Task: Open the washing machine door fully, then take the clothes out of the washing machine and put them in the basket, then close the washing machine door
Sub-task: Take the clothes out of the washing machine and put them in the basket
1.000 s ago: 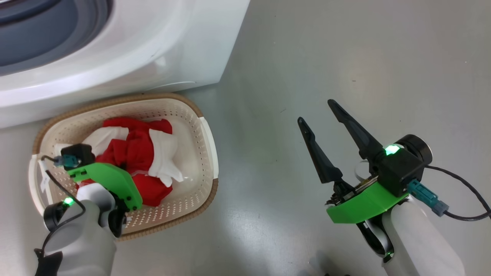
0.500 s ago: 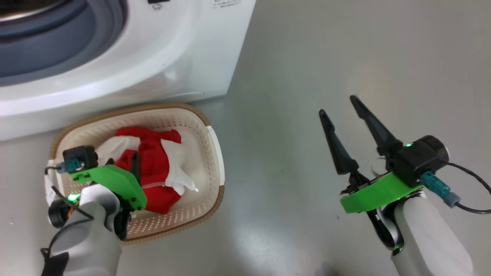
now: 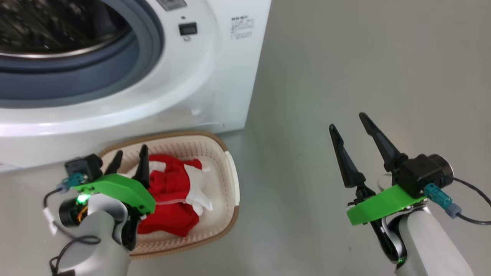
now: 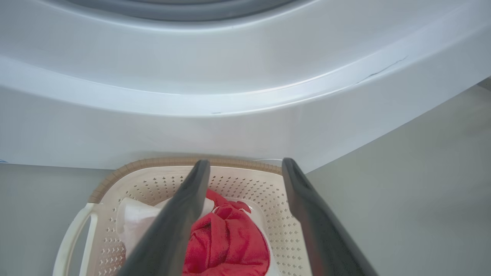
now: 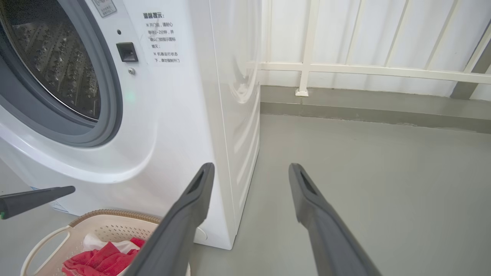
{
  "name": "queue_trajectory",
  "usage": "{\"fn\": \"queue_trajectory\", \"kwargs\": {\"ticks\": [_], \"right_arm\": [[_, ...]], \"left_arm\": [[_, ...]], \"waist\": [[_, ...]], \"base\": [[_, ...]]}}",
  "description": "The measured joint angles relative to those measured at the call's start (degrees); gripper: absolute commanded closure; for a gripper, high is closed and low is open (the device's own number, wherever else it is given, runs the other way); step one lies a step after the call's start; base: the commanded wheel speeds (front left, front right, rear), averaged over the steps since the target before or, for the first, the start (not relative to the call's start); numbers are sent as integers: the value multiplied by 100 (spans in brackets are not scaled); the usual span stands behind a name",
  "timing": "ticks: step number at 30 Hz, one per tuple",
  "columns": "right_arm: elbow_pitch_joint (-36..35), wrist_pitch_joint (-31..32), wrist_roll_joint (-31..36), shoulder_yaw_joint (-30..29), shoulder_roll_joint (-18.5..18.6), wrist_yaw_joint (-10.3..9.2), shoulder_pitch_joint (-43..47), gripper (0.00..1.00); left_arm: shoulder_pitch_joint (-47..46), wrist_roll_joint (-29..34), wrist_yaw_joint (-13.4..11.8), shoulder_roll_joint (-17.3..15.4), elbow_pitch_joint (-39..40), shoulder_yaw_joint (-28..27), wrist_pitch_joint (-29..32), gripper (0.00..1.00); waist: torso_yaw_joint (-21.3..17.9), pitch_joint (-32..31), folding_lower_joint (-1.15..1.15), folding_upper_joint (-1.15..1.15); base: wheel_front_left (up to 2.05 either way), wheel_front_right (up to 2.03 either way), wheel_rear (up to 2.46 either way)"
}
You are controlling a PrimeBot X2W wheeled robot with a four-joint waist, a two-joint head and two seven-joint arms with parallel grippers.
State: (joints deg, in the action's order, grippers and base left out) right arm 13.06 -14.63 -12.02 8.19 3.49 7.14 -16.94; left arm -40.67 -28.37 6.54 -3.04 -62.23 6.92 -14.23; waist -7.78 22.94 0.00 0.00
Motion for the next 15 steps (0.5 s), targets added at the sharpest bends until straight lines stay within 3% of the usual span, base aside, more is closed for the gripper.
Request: {"fn": "queue_trajectory", "kwargs": {"ticks": [8,15], "right_arm": [[16,0,78,-149,21,0,211,0],[43,0,119,-212,49,0,403,0]], "left_arm": [[1162,313,-158,-68,2190,-443,-8,0],[1990,643,-215,-78,3326,-660,-8,0]], "waist": [[142,-563,0,0],[222,-1014,0,0]], "base": [[0,0,0],[0,0,0]]}}
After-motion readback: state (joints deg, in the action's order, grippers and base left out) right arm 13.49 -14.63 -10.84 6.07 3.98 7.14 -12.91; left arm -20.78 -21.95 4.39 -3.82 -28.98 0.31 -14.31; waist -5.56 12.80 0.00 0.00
